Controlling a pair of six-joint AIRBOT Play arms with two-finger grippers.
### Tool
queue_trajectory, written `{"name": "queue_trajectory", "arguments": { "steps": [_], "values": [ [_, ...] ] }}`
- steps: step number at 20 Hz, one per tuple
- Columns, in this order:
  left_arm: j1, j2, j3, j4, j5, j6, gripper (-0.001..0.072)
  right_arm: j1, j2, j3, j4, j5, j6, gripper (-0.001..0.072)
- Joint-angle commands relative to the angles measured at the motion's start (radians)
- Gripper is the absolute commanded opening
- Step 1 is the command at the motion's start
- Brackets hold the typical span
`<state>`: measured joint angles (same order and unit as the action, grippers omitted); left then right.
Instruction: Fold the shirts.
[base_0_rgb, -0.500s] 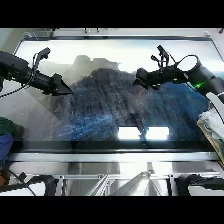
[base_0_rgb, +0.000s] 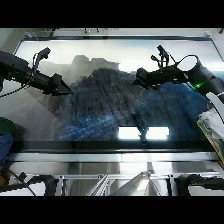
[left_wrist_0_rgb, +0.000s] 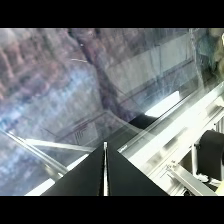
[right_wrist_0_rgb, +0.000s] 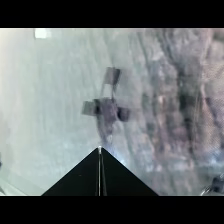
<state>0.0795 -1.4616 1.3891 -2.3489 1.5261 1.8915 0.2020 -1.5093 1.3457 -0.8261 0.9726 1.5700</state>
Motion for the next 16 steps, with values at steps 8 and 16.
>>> {"name": "queue_trajectory", "arguments": {
  "steps": [8, 16],
  "values": [
    [0.000, 0.000, 0.002, 0.002, -0.124, 0.000, 0.0008, 0.001, -0.002, 0.001, 0.000, -0.070, 0.000, 0.0018],
    [0.476, 0.001, 0.192, 0.640, -0.134, -0.136, 0.0359, 0.000, -0.007, 0.001, 0.001, -0.175, 0.000, 0.0018]
  ]
}}
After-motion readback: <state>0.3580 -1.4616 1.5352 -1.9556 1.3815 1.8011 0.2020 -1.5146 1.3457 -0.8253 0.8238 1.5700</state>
